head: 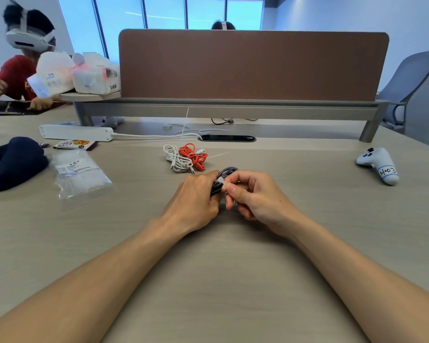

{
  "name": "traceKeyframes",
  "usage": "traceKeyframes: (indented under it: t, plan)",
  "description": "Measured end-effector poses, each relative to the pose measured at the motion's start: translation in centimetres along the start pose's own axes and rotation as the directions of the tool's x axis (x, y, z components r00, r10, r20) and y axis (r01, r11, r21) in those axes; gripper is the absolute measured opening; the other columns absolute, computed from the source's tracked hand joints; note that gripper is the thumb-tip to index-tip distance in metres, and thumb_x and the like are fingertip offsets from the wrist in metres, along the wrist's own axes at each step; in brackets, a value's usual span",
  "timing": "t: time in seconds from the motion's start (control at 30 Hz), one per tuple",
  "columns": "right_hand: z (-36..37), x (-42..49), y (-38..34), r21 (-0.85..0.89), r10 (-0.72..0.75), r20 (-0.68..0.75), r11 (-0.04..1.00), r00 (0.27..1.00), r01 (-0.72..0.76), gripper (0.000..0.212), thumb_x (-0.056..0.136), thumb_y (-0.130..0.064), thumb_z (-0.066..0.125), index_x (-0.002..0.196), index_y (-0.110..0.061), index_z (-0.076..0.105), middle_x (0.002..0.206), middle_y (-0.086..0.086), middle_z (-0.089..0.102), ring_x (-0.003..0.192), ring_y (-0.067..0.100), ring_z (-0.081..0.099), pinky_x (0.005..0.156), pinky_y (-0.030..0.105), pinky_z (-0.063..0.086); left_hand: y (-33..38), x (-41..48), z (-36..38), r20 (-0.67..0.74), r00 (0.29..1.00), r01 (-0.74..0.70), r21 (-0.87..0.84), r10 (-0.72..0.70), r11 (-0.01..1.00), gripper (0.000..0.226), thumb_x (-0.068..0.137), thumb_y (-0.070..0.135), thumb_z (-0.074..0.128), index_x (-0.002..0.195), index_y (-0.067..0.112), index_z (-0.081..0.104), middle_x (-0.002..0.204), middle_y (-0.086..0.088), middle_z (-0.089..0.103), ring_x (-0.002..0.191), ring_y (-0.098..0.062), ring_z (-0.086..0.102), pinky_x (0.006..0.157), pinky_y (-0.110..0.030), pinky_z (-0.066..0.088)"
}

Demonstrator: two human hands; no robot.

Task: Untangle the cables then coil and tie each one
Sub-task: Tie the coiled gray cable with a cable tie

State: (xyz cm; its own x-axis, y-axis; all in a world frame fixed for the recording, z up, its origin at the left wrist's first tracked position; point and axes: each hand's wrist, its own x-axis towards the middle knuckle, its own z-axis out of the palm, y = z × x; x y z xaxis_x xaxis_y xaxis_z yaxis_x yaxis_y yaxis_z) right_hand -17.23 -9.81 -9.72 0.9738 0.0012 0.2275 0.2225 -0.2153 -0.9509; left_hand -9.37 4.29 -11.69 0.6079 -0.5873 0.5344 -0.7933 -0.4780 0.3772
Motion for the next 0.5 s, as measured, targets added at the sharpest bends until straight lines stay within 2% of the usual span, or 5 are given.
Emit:
traceKeyframes:
  t: [0.13,0.23,0.4,0.5]
  plan:
    - [0.13,-0.08,-0.20,-0.011,0.028,0.004,1.000,1.000,-0.028,0.019,0.097,-0.007,0.049,0.081,-0.010,0.057,0.062,0.010,0.057,0.036,0.011,0.034,0.035,0.014,0.026,0.05,-0.03,0.00,0.003,1.000,0.011,0.002,-0.011,1.000,0.018,0.074,0.023,0.047,0.088,0.020,0.057,0.084,-0.004,0.067,0.080,-0.030,0.060,0.066,-0.042,0.049]
    - [0.24,-0.10,-0.36,-0.040,0.049,-0.010,0.998,0.999,-0.050,0.019,0.097,-0.008,0.050,0.079,-0.010,0.058,0.060,0.009,0.058,0.035,0.011,0.036,0.035,0.015,0.027,0.05,-0.03,0.06,0.011,1.000,0.021,0.000,-0.021,1.000,0.014,0.075,0.020,0.050,0.087,0.021,0.056,0.084,-0.004,0.066,0.079,-0.030,0.060,0.065,-0.042,0.049]
    - [0.69,-0.01,-0.53,-0.131,0.056,-0.137,0.989,0.989,-0.074,0.021,0.094,-0.012,0.056,0.074,-0.010,0.060,0.056,0.005,0.062,0.036,0.016,0.040,0.037,0.018,0.031,0.51,-0.04,0.16,-0.006,1.000,0.016,0.019,-0.015,1.000,0.013,0.074,0.013,0.052,0.086,0.018,0.055,0.082,-0.004,0.066,0.078,-0.030,0.059,0.062,-0.037,0.046]
    - [1.00,0.15,-0.59,-0.178,0.068,-0.215,0.978,0.974,-0.108,0.027,0.091,-0.020,0.060,0.066,-0.013,0.058,0.056,0.005,0.066,0.036,0.016,0.045,0.039,0.019,0.033,0.90,-0.11,0.13,-0.028,1.000,0.000,0.016,0.000,1.000,0.015,0.072,0.018,0.048,0.085,0.018,0.055,0.080,-0.004,0.066,0.077,-0.032,0.059,0.060,-0.039,0.047]
